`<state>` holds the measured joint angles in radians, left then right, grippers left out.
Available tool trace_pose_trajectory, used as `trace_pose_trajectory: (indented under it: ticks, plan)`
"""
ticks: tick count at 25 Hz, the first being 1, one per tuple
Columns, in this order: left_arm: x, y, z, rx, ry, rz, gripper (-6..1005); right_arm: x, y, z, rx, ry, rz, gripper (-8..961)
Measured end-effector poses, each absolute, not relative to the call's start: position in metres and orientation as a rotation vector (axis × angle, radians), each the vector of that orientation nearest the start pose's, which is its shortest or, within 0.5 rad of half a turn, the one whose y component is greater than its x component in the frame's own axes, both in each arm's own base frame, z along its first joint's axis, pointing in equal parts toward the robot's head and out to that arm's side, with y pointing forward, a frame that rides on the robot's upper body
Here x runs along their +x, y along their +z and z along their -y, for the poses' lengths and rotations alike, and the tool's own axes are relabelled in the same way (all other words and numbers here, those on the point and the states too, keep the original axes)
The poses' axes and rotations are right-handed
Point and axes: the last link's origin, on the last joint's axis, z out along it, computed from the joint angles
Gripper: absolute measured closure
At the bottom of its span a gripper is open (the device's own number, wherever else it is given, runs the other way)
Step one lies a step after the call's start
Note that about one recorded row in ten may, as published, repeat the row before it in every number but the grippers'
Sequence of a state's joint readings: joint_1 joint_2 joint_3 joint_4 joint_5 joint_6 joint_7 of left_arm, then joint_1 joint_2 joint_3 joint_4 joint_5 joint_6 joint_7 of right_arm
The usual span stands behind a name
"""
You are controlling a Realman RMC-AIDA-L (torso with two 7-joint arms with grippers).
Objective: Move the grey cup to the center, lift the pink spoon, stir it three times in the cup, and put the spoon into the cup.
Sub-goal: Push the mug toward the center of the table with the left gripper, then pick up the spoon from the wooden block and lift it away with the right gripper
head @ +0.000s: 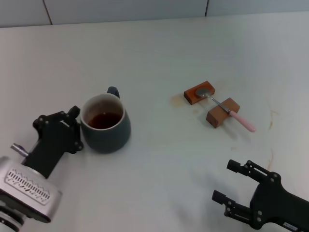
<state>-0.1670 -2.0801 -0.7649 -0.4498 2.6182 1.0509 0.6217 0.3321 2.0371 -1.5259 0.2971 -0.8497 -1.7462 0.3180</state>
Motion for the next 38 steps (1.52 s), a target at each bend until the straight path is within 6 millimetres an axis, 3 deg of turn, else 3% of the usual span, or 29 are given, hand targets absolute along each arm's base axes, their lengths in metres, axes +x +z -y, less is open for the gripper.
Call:
trace_pose_trajectory:
  ticks: [6,16,20,21,24,26,31,38]
  plan:
    - [-0.282,-0.108,-0.246,-2.010,-0.327,-0.114,1001,0.331,-0.060,-0.156,-2.414,0.926,-0.511,197]
    - [-0.255,-0.131,-0.247,-2.146,-0.480,-0.079,1000,0.331,-0.060,-0.158,-2.410,0.938,-0.538,202]
    - [-0.254,-0.126,-0.247,-2.129,-0.554,0.011,1000,0.332,-0.056,-0.161,-2.370,0.968,-0.604,204]
    - [-0.260,-0.115,-0.246,-2.090,-0.634,0.109,1000,0.335,-0.049,-0.164,-2.327,0.995,-0.681,204]
    - [-0.268,-0.105,-0.245,-2.079,-0.715,0.192,1000,0.339,-0.041,-0.167,-2.290,1.026,-0.777,206]
    - [-0.274,-0.100,-0.244,-2.117,-0.755,0.206,932,0.343,-0.035,-0.168,-2.265,1.053,-0.859,207]
    - [-0.282,-0.098,-0.227,-2.365,-0.814,0.034,767,0.353,-0.016,-0.175,-2.188,1.111,-1.061,210]
    - [-0.288,-0.096,-0.223,-2.412,-0.819,0.040,543,0.370,-0.001,-0.186,-2.004,1.122,-1.231,214]
